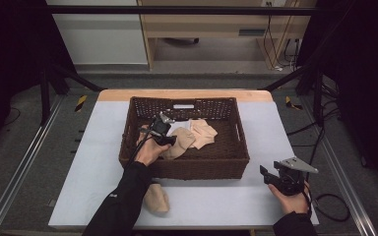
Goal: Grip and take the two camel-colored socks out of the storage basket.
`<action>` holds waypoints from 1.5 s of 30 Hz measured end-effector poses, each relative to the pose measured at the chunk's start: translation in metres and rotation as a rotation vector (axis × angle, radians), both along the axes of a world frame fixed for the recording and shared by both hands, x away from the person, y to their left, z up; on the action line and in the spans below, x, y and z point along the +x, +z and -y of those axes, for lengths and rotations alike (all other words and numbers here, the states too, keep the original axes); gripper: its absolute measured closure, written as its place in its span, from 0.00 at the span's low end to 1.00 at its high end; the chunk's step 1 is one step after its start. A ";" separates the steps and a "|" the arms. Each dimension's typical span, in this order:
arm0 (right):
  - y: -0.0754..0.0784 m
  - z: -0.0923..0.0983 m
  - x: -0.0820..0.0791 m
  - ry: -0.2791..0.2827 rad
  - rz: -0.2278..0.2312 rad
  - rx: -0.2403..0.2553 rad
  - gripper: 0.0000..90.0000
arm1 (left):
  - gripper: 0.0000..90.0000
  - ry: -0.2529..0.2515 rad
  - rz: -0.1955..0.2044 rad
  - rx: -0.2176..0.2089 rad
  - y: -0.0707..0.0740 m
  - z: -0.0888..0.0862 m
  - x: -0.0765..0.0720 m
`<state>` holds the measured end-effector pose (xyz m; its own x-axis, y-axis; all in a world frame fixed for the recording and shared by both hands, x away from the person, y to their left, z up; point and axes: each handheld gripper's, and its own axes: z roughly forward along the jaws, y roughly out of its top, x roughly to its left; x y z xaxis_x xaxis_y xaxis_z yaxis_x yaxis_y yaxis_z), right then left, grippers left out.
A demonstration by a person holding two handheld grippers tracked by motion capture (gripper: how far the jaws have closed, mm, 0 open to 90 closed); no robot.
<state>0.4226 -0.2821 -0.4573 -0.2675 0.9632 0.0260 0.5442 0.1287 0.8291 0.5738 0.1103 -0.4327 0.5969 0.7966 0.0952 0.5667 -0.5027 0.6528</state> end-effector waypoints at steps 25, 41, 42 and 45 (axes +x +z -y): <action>0.002 0.003 -0.002 0.000 0.010 0.013 0.51 | 0.95 -0.043 0.181 -0.206 0.027 -0.013 -0.018; 0.002 0.006 -0.002 -0.005 0.016 0.013 0.51 | 0.96 -0.052 0.346 -0.424 0.063 -0.025 -0.033; 0.002 0.006 -0.002 -0.005 0.016 0.013 0.51 | 0.96 -0.052 0.346 -0.424 0.063 -0.025 -0.033; 0.002 0.005 -0.002 -0.006 0.014 0.014 0.51 | 0.96 -0.063 0.390 -0.478 0.079 -0.030 -0.042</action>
<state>0.4203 -0.2876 -0.4552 -0.2619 0.9644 0.0360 0.5334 0.1136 0.8382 0.5321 0.1400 -0.3534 0.6373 0.7695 -0.0427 0.2195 -0.1281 0.9672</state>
